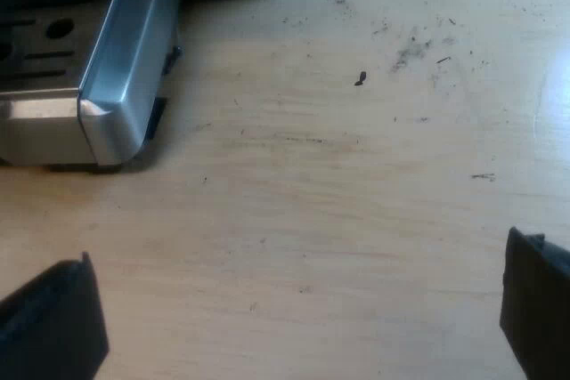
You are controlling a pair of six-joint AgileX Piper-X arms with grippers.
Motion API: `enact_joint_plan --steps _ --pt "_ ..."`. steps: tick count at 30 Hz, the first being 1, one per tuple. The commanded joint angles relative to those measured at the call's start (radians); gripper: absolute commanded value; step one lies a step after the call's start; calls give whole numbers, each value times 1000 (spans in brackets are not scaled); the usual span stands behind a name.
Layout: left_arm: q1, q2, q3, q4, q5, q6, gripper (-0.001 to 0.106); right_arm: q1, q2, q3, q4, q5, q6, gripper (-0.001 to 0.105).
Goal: Place mug into machine
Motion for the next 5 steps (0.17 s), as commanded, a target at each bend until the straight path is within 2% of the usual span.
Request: enact_joint_plan --steps 1,5 --pt "2 -139 -4 -21 5 -1 75 0 -45 -7 -5 -5 1 92" --pt "2 -139 -4 -21 5 -1 75 0 -45 -7 -5 -5 1 92"
